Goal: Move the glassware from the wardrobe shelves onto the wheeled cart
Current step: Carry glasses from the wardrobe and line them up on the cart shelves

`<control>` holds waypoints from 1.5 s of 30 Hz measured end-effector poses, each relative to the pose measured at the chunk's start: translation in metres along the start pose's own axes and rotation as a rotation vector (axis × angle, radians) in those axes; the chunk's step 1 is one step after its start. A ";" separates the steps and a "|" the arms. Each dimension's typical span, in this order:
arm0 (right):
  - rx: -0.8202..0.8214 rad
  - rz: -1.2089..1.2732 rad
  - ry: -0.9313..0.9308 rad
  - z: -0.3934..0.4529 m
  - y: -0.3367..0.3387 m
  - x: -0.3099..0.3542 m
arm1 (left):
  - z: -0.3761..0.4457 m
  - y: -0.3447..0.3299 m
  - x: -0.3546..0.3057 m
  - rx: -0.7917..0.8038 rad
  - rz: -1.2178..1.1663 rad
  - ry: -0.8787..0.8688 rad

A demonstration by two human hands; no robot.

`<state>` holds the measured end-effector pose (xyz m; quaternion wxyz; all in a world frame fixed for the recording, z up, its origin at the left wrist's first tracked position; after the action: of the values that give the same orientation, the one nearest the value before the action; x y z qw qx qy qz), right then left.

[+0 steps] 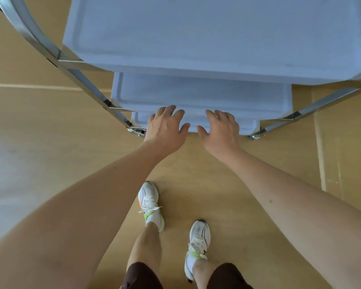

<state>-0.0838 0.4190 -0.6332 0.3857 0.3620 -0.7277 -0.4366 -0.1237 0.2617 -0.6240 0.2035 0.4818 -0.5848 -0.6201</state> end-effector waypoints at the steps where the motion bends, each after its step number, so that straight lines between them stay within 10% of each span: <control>1: -0.001 0.011 0.006 -0.010 0.011 0.000 | -0.008 0.007 -0.009 0.002 -0.007 0.006; 11: -0.029 0.069 -0.040 -0.091 0.155 -0.020 | -0.043 0.121 -0.106 0.050 0.086 -0.081; 33: -0.816 0.065 -0.376 -0.189 0.605 -0.099 | 0.053 0.493 -0.450 -0.462 0.092 -0.817; 45: -1.145 0.004 -0.685 -0.314 0.722 -0.170 | 0.025 0.557 -0.632 -0.515 -0.099 -1.268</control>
<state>0.1292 0.7116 0.0866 0.2651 -0.0602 -0.4631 -0.8436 -0.0311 0.6610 0.1125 -0.0987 -0.0122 -0.4021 -0.9102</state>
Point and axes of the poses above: each hand's wrist, its own z-axis towards the middle knuckle, its own y-axis out of the back of the hand, x = y × z, the point moved 6 cm from there along z, towards the middle knuckle, and after that the axes turned 12 degrees about -y, right-handed, at the moved point
